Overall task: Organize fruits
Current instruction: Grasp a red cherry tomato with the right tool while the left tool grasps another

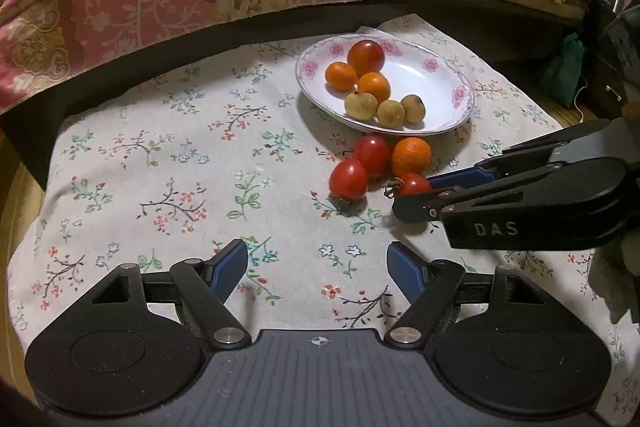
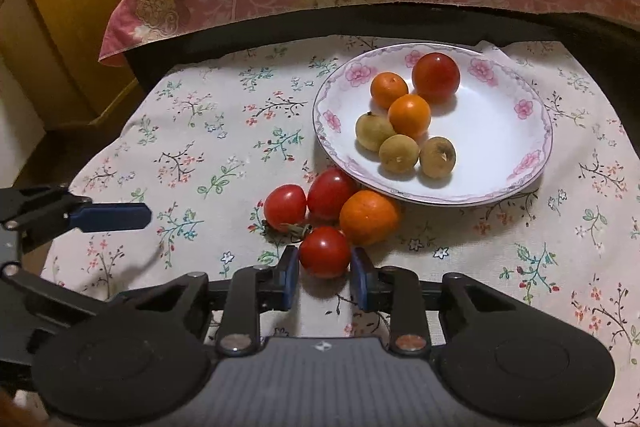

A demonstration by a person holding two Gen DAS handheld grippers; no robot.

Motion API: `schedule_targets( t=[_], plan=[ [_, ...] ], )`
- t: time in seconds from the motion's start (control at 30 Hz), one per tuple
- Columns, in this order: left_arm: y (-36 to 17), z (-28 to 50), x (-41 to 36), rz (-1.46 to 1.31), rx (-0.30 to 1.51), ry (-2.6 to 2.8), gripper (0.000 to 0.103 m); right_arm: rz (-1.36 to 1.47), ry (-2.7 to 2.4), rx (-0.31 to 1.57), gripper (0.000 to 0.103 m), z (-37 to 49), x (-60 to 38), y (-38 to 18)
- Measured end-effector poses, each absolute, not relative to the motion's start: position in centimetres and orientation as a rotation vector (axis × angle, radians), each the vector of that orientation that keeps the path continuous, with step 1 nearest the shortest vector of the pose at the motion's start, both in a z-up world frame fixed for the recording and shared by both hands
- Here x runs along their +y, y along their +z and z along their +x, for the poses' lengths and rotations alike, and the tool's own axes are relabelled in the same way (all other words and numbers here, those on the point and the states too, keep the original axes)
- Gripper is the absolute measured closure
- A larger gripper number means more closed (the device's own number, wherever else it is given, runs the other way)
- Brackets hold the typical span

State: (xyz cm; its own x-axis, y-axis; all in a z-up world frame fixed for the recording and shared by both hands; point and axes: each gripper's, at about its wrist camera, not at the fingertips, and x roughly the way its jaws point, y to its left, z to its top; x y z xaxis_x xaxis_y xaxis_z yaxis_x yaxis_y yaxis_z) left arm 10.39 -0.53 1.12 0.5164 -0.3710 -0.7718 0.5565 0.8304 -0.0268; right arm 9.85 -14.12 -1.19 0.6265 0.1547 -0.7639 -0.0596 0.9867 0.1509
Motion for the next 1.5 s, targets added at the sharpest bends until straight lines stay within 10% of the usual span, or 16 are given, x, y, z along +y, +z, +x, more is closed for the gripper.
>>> schedule_targets(
  t=[0.4,0.87,1.5],
  plan=[
    [0.3,12.0,-3.5,0.272,0.814,-0.624,0.023,0.128,0.080,0.929,0.074,7.9,-16.9,-0.7],
    [-1.2,13.9,-5.7,0.305,0.824,-0.610,0.063,0.188,0.097,0.945,0.074,7.8,-18.4,-1.5],
    [0.1,9.4,-3.9,0.296,0.890,-0.610,0.067,0.137,0.105,0.945,0.068,7.2,-18.3,-1.7]
  ],
)
